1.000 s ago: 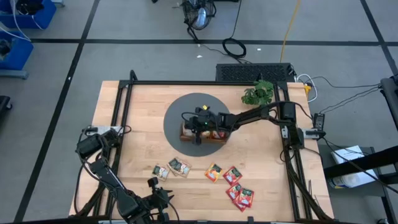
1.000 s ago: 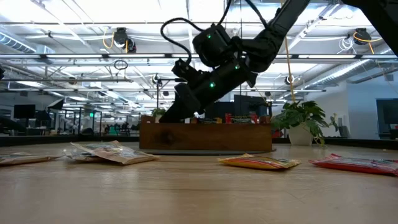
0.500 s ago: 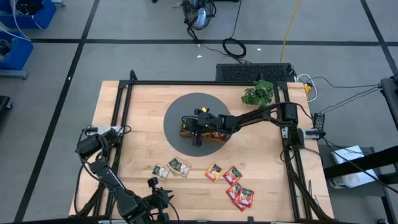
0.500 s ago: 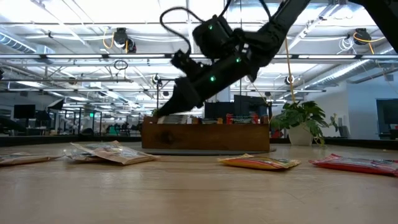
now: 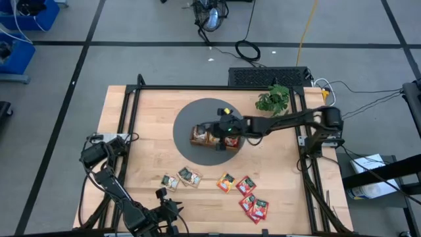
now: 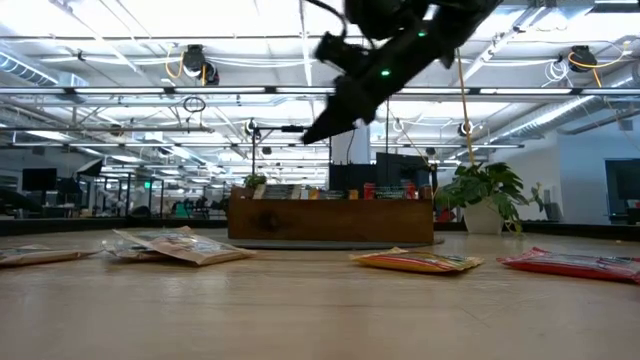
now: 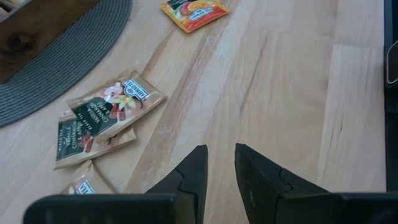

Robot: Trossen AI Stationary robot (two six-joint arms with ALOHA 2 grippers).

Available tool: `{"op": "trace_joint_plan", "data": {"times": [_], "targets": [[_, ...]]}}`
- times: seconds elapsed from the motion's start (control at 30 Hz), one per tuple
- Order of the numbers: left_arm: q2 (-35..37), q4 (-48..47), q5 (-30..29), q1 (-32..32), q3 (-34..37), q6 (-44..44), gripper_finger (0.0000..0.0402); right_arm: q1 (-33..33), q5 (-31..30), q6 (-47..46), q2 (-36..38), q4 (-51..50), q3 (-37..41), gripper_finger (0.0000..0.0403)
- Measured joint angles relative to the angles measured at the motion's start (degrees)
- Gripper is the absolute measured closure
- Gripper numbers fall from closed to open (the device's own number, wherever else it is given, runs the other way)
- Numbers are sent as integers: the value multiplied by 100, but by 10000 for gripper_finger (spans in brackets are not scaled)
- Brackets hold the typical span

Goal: Pick & Place Tea
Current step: Adjust the wooden organizer

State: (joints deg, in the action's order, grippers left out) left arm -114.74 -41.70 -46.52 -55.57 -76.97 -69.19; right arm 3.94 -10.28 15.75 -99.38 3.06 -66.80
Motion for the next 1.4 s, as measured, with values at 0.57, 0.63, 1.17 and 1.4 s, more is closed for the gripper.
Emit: {"op": "trace_joint_plan", "data": {"times": [0.57, 0.63, 1.17, 1.4], "targets": [[29, -519, -347, 348, 192, -112, 314, 1656, 2528, -812, 2495, 945, 2669, 403], [168, -1239, -314, 582, 192, -546, 314, 1557, 2520, -834, 2792, 934, 2930, 403], [2240, -2948, 128, 2797, 1536, -1144, 314, -595, 1483, -1524, 3704, 2124, 4961, 403], [2382, -523, 627, 3904, 2762, 512, 314, -1179, 788, -1980, 3520, 2500, 5443, 403]]}}
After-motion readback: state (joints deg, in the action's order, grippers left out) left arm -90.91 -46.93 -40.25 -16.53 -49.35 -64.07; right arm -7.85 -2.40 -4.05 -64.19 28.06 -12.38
